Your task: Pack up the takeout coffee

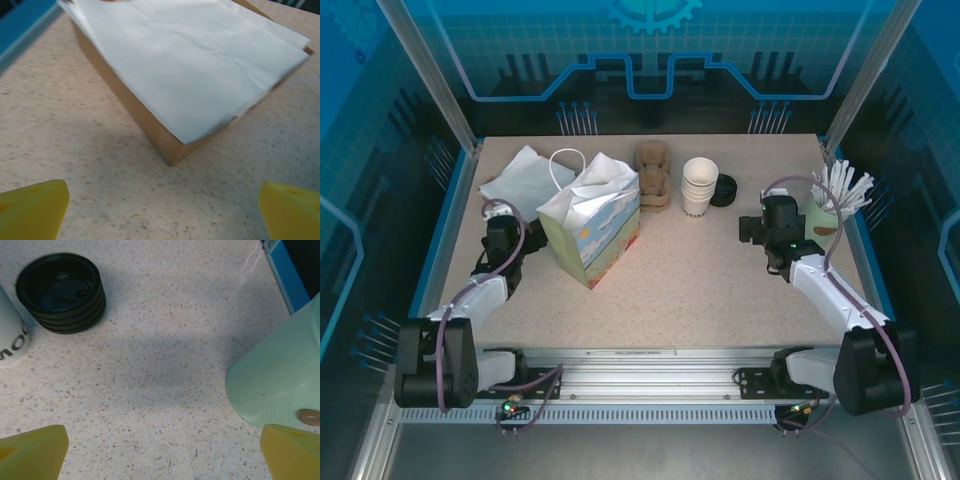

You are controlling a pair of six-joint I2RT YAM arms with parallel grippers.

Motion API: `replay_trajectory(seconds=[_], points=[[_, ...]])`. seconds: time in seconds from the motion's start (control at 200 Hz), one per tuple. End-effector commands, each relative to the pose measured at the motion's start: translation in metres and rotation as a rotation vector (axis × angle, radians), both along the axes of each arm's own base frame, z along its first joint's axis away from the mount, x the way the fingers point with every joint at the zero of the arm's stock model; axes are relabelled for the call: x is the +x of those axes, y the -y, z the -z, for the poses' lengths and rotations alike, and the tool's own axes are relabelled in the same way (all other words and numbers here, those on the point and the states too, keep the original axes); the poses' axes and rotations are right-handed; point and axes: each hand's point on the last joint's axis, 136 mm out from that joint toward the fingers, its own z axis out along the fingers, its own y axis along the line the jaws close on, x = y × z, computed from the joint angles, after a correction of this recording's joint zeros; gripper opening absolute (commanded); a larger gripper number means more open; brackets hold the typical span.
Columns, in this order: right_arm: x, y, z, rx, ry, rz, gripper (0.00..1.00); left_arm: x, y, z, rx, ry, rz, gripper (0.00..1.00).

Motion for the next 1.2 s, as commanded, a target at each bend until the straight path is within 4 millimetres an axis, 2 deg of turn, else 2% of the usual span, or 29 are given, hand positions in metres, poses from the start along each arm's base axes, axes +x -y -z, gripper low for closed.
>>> replay_trajectory(seconds=[0.0,0.155,0.365,0.51,0.75,0.96,1.191], points=[[0.017,0.003,-0.004,-0.01,0.1,-0.021,1.0,0.014,0.019,-0.01,-0.018,0.105,0.127,0.98],[0.023,0.001,0.017,0.009,0.099,-0.058,1.0,0.02,0.023,-0.002,0.006,0.113,0.17,0.99],[0.026,-0.006,0.034,0.056,0.117,-0.104,1.0,0.028,0.031,-0.012,0.024,0.205,0.226,0.99],[0.029,-0.008,0.031,0.077,0.193,-0.133,1.0,0.032,0.036,-0.014,0.015,0.27,0.256,0.99],[0.032,-0.008,0.025,0.091,0.304,-0.148,1.0,0.037,0.044,0.006,0.016,0.289,0.303,0.99],[0.041,-0.016,0.048,0.104,0.294,-0.19,1.0,0.037,0.045,0.008,0.011,0.27,0.307,0.99],[0.041,-0.017,0.048,0.101,0.3,-0.194,1.0,0.038,0.048,0.008,0.016,0.266,0.319,0.99]])
